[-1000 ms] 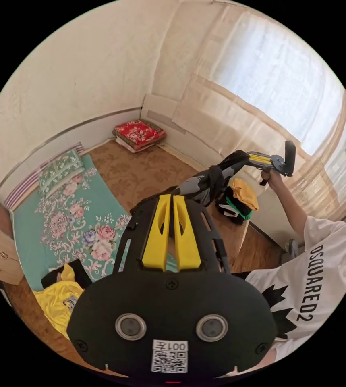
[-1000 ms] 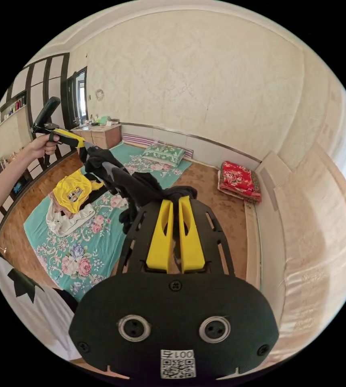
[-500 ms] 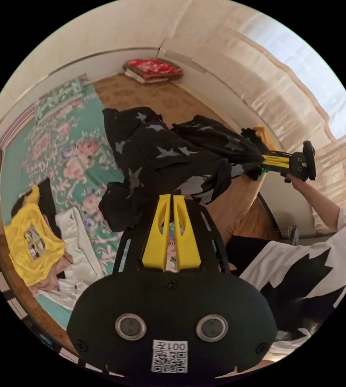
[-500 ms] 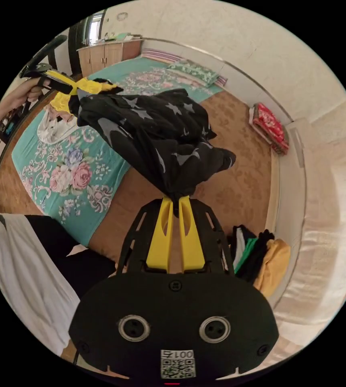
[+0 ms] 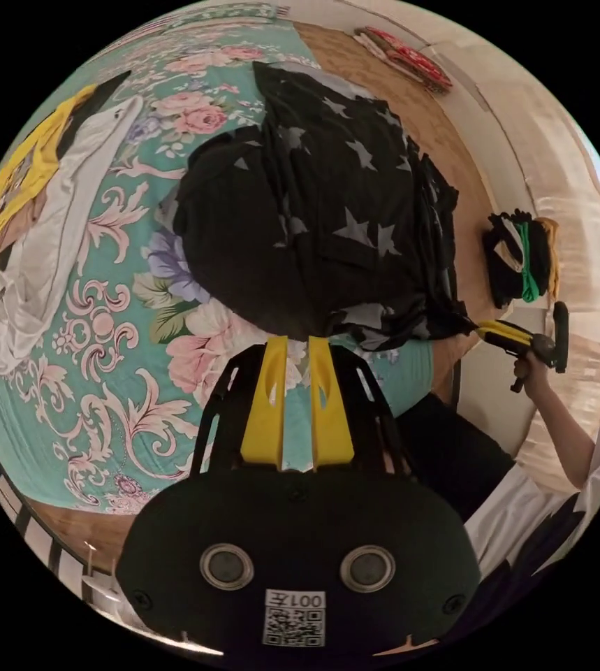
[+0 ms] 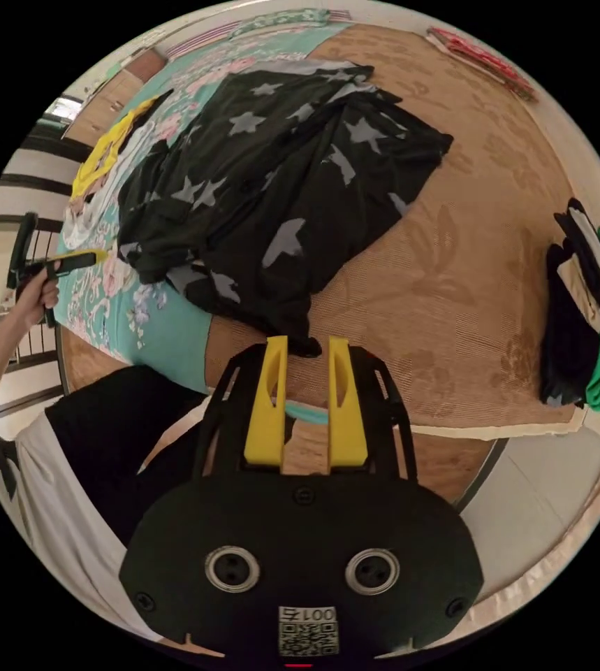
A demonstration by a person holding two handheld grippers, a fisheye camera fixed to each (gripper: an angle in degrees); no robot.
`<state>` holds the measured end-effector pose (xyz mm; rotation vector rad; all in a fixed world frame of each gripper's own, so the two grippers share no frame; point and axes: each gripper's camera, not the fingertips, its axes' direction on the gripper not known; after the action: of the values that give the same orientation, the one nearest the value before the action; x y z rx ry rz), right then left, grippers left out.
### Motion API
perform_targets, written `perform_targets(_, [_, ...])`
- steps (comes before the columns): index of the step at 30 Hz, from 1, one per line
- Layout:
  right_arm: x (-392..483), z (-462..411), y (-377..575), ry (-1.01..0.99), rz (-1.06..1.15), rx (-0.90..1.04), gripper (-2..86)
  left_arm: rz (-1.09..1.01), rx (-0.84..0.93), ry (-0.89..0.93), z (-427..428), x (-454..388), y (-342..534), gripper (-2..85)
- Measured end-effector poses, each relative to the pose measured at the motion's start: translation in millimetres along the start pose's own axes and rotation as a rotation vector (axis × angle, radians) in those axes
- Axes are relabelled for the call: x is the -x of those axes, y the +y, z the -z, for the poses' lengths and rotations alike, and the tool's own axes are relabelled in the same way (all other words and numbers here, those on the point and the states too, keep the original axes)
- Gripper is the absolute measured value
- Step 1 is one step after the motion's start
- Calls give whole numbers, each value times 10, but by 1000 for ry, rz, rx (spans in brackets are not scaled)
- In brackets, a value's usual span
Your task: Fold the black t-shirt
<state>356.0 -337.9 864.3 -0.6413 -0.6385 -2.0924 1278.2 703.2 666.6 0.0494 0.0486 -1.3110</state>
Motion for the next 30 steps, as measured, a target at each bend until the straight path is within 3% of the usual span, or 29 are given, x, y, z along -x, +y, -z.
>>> perform_targets(5, [-552,15,-546,-30,-75,-111,126,151,-168,188,-35,451,-171,48])
perform_targets(12, [-986,-123,-1311,-17,-194,-113,111,271,-185,66,-294,719,-609,2])
perform_targets(15, [-935,73,-1222,-62,-138,-161,44,233,-181,9,-340,682,-681,-7])
perform_targets(19, [-1018,335,-960,-44,-154,-172,27,277,-228,-75,-161,789,-536,-9])
perform_targets(25, [-1178,646,-295,-70,-120,-127,18,345,-242,-24,-33,990,-375,-9])
perform_targets(30, [-1413,740,-88,-278,-163,-35,17,369,-256,-42,60,961,-431,-9])
